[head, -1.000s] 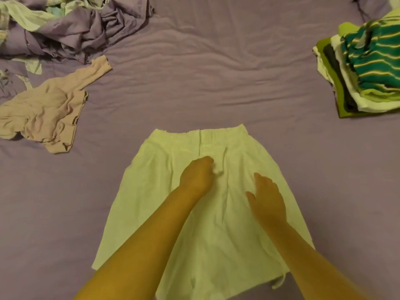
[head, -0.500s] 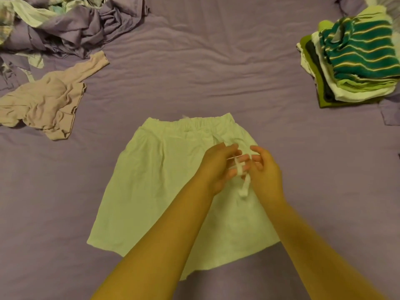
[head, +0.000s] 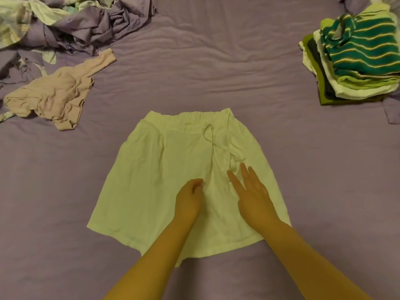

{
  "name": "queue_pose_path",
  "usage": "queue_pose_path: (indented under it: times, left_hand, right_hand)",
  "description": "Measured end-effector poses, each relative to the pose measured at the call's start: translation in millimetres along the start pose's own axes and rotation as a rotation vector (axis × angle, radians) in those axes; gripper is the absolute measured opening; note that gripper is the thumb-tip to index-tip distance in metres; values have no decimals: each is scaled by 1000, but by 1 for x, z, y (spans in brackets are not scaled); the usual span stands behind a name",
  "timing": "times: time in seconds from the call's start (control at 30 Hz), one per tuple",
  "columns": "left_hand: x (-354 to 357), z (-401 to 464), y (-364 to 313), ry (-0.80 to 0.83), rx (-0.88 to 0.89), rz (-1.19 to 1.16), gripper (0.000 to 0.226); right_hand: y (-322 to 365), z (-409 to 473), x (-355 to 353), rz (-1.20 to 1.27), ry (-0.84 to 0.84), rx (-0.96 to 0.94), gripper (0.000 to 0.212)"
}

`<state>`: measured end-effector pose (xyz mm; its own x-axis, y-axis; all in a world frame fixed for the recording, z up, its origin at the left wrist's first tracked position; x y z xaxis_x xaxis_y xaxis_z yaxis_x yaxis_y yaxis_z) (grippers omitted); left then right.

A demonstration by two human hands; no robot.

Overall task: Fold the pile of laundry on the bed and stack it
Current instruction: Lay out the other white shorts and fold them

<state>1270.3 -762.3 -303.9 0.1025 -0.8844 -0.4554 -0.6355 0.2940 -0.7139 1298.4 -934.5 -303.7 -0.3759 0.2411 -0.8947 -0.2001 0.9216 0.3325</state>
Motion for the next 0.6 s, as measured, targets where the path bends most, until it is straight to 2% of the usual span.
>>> queue_pose_path:
  times: [0.07,0.1,0.17,0.2,0.27,0.33,0.4,0.5,0.6]
  left_hand:
    - [-15,-2,-2,-96,207,240,37]
    - [-15,-2,-1,-95,295,427,40]
    - [-5,-2,15,-3,370,812,51]
    - [1,-1,26,76,368,921,55]
    - [9,-2,46,234,335,961,59]
    - [9,-3,58,278,338,943,61]
    - [0,-2,63,226,343,908,61]
    - [-26,13,57,41,386,984,58]
    - [-38,33,39,-65,446,1056,59]
  right_hand:
    - [14,6,3,-178,8,-136,84]
    - [19,10,6,-240,20,-187,77]
    - [21,18,19,-313,92,-245,64]
    - [15,21,28,-344,161,-244,63]
    - [3,22,43,-412,305,-224,67]
    - [1,21,46,-420,324,-220,68]
    - [4,22,39,-361,243,-219,64]
    - [-13,28,26,-279,102,-134,58]
    - [-42,29,36,-343,152,-83,57]
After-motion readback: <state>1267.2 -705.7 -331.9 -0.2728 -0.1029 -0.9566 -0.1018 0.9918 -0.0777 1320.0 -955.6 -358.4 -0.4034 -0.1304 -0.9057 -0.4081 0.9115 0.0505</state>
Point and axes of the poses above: each hand's wrist, its own z-axis towards the middle knuckle, its own x-axis out of the palm, y = z × x, the point moved 9 cm from there along z, towards the middle knuckle, and after that the axes turned 6 degrees about -y, right-handed, at the moved point
